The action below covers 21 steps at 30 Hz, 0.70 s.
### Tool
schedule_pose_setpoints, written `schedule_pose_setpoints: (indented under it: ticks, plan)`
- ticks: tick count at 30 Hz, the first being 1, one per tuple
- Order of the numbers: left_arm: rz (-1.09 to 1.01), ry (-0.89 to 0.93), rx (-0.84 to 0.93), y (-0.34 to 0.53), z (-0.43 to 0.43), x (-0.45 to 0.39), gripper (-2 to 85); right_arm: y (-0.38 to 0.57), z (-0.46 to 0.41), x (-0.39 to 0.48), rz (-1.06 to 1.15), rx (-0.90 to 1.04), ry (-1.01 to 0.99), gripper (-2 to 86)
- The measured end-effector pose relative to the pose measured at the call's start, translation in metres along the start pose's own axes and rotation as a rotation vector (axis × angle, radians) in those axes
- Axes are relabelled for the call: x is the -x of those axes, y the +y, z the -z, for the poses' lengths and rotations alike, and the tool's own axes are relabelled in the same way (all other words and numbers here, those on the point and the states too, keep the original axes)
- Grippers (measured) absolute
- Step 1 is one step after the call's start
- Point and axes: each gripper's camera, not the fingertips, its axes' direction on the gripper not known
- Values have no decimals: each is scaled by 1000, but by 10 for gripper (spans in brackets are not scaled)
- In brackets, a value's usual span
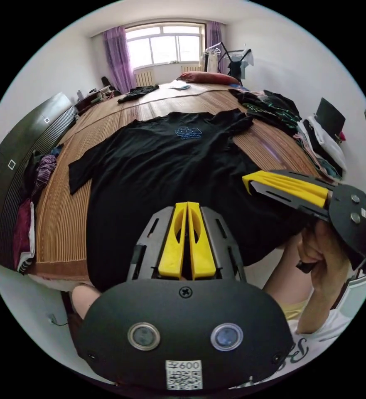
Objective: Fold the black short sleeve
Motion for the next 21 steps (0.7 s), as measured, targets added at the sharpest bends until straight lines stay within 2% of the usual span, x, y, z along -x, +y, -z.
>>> schedule_pose_setpoints:
  ticks: [3,6,9,11,12,16,18,21]
  plan:
    - [-54,93,-28,-13,8,-2,8,-10,7,-14,36,-28,-16,-8]
    - [-140,147,-99,-31,18,1,8,-18,13,-43,84,-147,28,-8]
    - [-215,94,-93,-66,19,-3,8,-35,18,-95,105,-276,103,-8]
    - [-282,60,-148,-95,17,-11,8,-54,13,-156,48,-422,171,-8]
    - [-293,48,-166,-103,16,-13,8,-64,6,-173,35,-427,198,-8]
    - [-357,-67,-187,-197,-8,-29,8,-149,-69,-297,-30,-237,283,-3]
    - [-382,-42,-180,-245,-21,-38,8,-174,-98,-346,-55,-155,236,4]
    - [-440,79,-145,-317,-39,-65,8,-194,-129,-402,-50,-31,98,63]
